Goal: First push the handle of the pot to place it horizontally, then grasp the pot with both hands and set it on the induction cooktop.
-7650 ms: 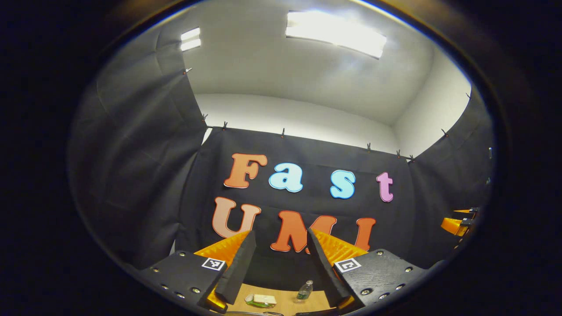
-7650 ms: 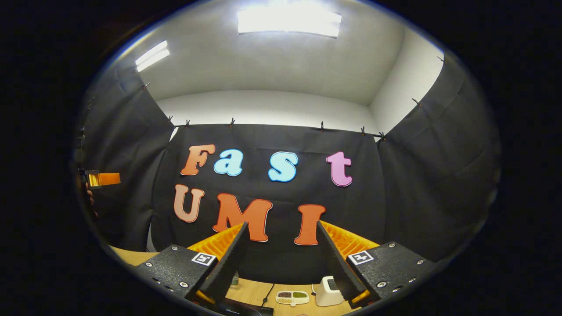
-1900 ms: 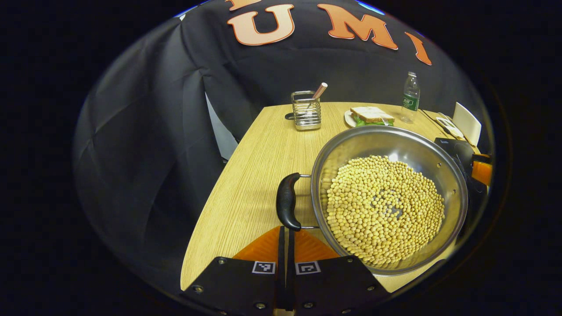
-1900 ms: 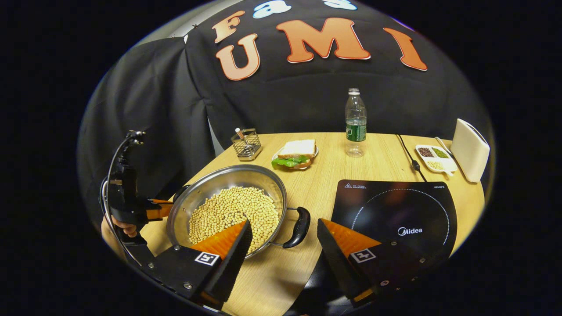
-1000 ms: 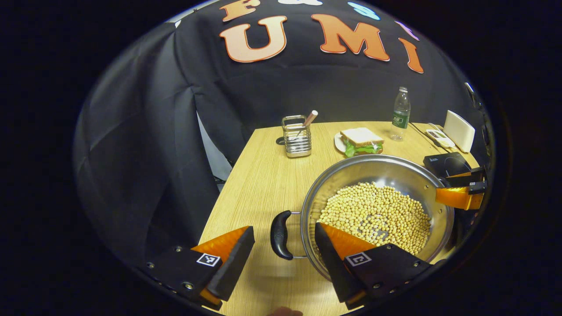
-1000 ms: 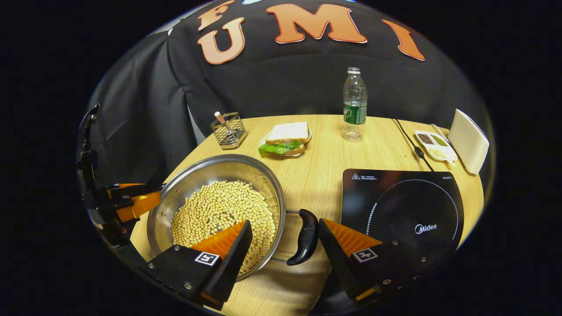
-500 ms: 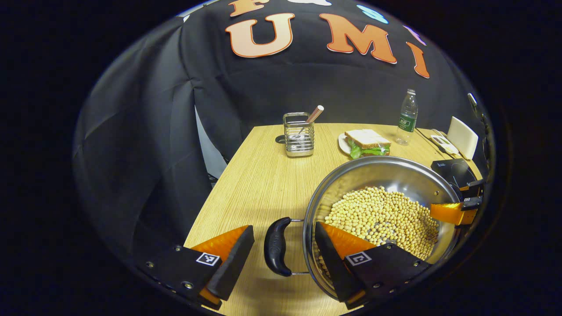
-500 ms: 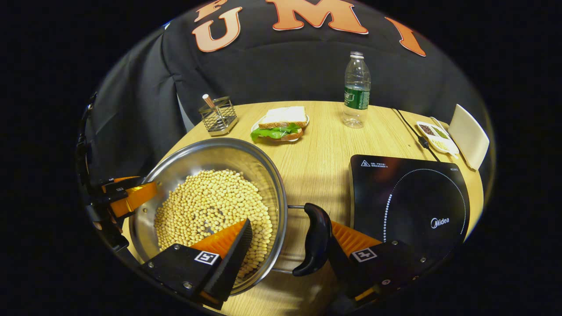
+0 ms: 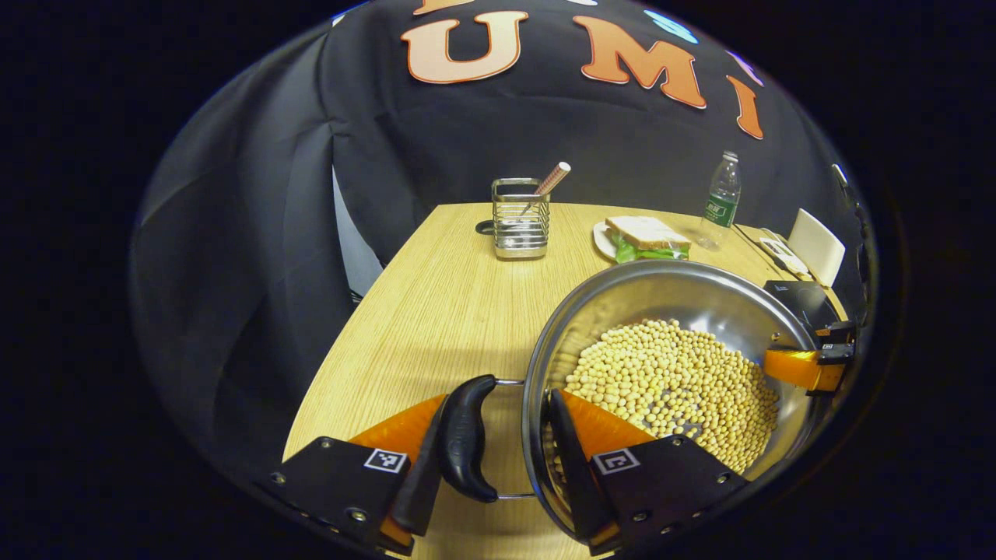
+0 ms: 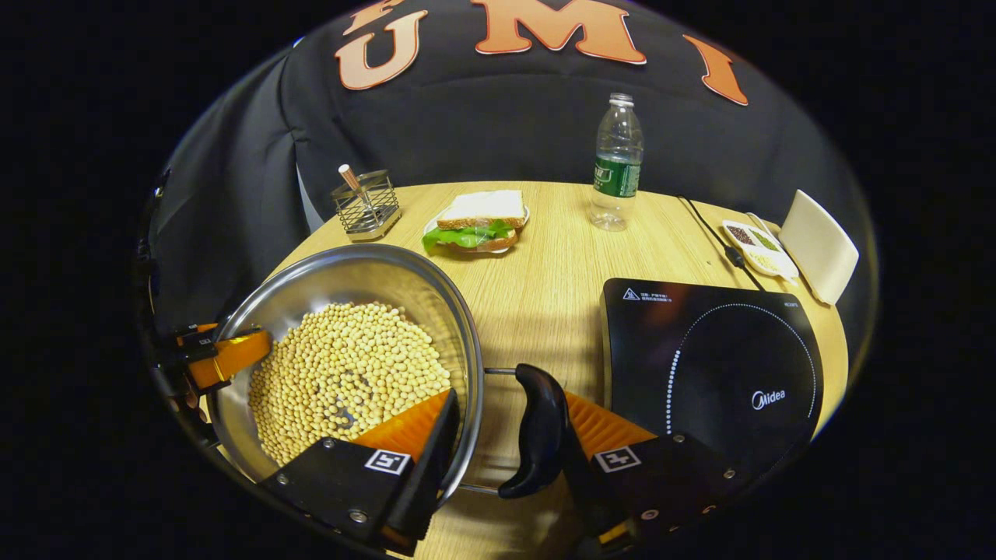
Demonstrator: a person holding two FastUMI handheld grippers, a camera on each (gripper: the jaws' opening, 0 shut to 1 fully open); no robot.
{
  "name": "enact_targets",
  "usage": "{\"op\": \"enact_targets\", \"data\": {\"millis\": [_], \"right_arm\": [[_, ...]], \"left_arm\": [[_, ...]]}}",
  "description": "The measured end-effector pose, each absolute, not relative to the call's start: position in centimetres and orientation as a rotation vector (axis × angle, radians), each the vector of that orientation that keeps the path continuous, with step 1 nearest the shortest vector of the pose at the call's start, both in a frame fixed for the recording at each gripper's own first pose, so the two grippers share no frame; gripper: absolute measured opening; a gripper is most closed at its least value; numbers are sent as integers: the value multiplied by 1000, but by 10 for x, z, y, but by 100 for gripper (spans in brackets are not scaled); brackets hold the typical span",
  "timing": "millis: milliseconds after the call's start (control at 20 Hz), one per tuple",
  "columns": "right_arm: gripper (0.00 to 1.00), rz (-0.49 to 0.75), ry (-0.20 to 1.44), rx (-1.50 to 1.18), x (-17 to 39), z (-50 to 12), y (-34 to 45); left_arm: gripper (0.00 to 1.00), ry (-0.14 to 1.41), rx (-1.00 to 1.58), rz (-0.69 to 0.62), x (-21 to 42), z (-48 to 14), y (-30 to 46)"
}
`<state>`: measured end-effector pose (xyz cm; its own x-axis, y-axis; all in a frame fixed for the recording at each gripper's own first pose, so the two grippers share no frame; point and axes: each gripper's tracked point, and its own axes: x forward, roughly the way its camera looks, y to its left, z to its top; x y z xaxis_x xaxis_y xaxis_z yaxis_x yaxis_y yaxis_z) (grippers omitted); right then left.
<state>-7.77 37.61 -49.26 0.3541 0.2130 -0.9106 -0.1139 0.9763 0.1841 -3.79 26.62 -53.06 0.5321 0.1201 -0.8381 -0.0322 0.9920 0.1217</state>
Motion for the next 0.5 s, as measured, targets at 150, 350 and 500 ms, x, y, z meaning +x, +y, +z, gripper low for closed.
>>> {"op": "enact_targets", "data": {"millis": [150,350,500], "right_arm": [[70,213,1192,100,-78,-492,376],[59,215,1191,97,-74,-494,377],[61,222,1188,98,-75,-492,376]], "left_arm": [[69,1005,107,88,-41,-532,265],[64,968,141,106,-42,-526,264],[63,947,151,120,-44,-522,262]]}}
